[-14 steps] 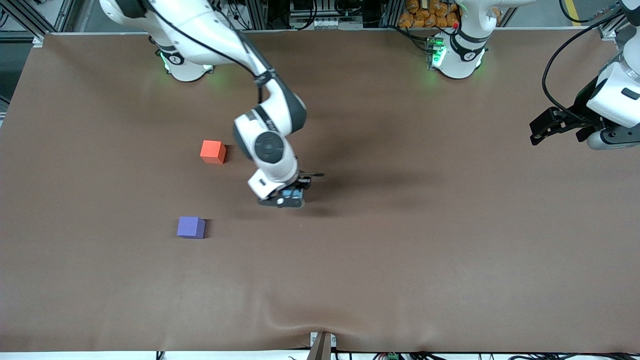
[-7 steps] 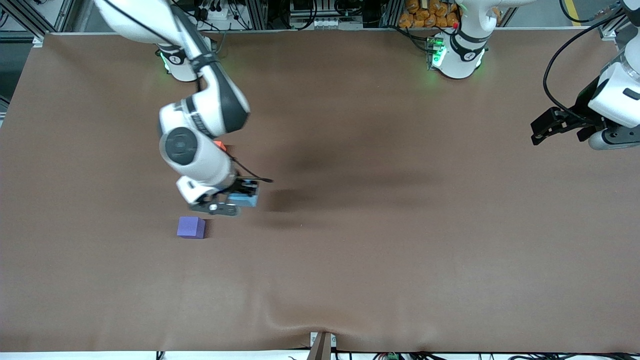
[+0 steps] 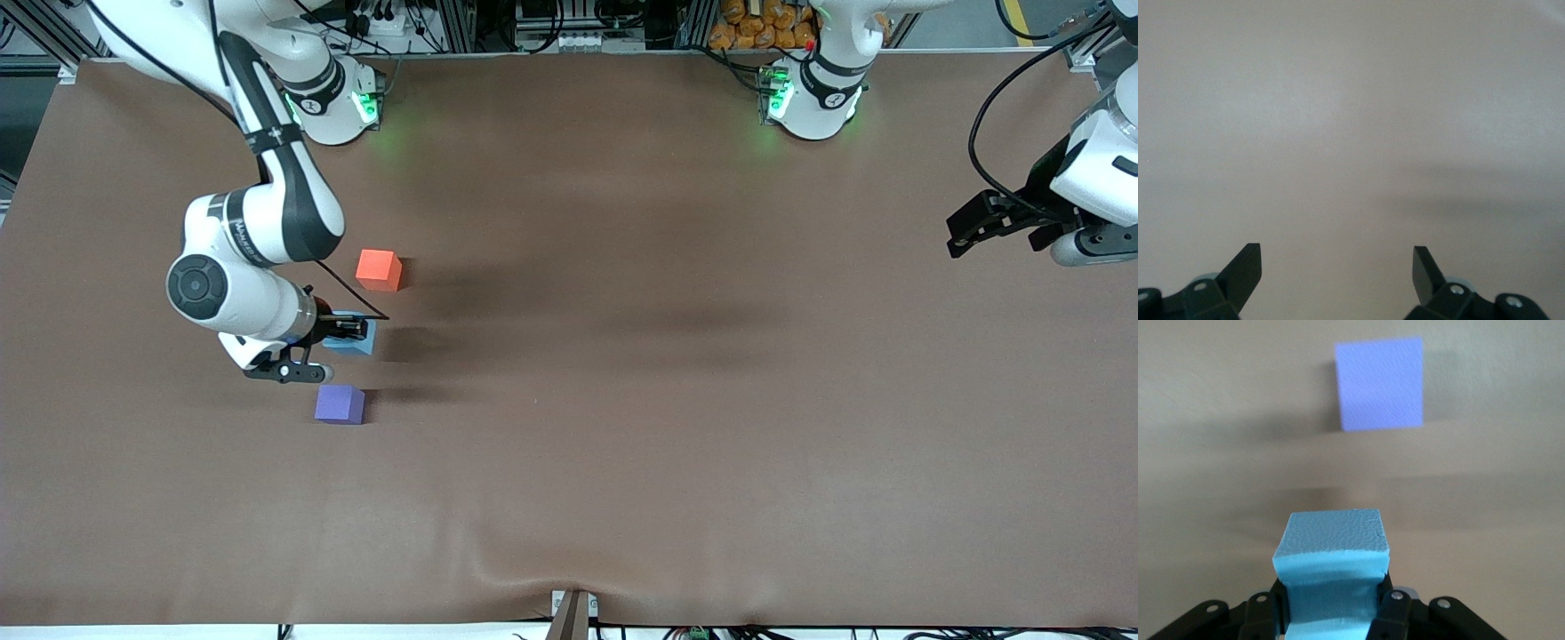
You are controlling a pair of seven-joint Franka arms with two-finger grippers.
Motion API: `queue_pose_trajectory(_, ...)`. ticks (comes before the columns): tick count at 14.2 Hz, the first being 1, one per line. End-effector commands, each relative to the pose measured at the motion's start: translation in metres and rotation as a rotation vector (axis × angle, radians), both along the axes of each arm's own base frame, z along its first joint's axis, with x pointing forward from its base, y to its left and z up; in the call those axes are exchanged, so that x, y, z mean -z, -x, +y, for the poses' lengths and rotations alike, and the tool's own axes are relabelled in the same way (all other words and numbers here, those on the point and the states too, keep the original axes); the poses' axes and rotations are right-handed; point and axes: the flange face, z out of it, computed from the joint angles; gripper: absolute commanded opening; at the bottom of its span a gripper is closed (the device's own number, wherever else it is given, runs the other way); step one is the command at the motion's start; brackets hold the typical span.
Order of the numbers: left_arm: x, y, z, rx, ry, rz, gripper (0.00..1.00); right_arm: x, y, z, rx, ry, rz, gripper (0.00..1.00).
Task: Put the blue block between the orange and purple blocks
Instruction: 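Carry the blue block with the right gripper between orange and purple blocks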
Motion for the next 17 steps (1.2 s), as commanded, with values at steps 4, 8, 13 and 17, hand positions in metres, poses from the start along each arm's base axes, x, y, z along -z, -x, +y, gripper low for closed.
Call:
queue_pose_trajectory(4,-0.002,0.005,0.003,0.016,0.013,-0.003,1.0,0.042,0.03,-0.001,0.003,0.003,0.015,0.0)
queue_pose_trajectory(8,-0.003,0.005,0.005,0.024,0.013,-0.004,1.0,0.078,0.024,-0.008,0.021,0.016,-0.015,0.0)
queue_pose_trajectory(13,-0.004,0.005,0.005,0.025,0.013,-0.005,1.0,0.086,0.022,-0.01,0.024,0.019,-0.026,0.99)
queue_pose_trajectory(17,-0.003,0.005,0.008,0.022,0.012,-0.002,1.0,0.039,0.01,-0.037,0.038,-0.003,-0.073,1.0)
